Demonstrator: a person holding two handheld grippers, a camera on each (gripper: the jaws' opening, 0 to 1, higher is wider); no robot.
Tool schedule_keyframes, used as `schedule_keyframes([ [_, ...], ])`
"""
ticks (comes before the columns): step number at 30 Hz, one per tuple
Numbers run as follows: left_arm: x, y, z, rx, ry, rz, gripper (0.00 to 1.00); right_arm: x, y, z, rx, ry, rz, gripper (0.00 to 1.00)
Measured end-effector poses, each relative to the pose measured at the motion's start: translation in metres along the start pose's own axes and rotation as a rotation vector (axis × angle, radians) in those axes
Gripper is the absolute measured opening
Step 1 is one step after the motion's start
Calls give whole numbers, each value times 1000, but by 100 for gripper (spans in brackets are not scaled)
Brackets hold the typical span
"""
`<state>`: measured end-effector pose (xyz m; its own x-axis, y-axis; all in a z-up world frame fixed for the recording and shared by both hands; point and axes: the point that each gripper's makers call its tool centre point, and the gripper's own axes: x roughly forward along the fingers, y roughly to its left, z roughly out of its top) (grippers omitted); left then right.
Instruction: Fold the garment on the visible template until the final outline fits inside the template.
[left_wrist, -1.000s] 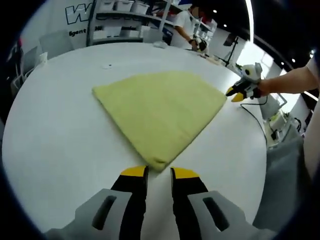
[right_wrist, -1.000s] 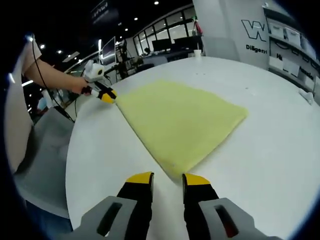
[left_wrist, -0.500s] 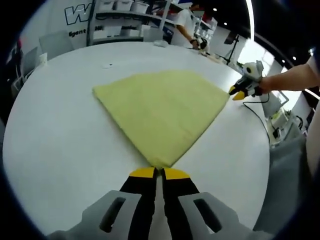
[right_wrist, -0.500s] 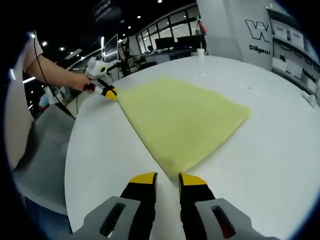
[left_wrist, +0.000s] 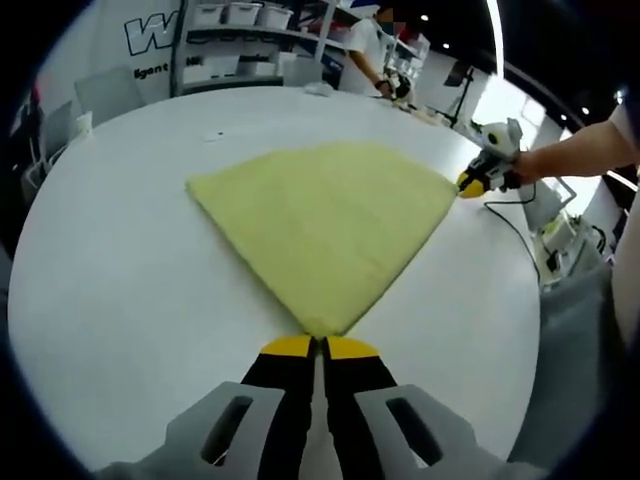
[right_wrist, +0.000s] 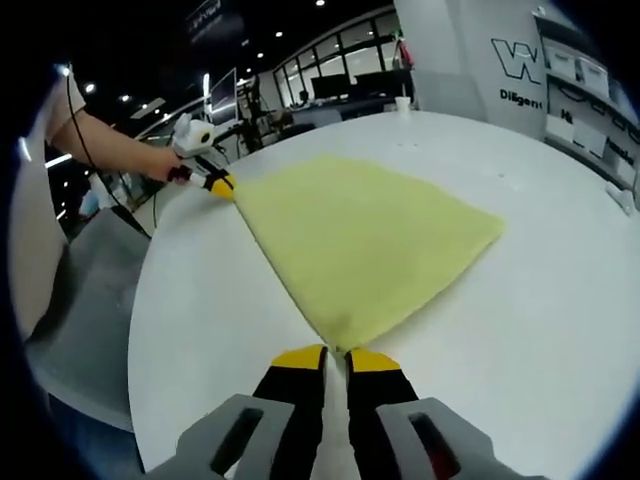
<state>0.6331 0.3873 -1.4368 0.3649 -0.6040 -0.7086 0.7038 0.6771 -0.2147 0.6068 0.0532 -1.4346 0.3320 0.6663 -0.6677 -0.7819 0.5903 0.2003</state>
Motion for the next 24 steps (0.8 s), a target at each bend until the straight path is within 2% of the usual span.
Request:
schedule_keyframes([
  [9,-2,5,-4,14,17,10,0,-5,-3,-11,-38,37,15,0],
  [13,-4,6,-5,7,24,6,0,-9,-6,-13,-31,36,12,0],
  [24,-6,6,-12,30,43,-4,0,-6,2,-20,-16,39,18,0],
])
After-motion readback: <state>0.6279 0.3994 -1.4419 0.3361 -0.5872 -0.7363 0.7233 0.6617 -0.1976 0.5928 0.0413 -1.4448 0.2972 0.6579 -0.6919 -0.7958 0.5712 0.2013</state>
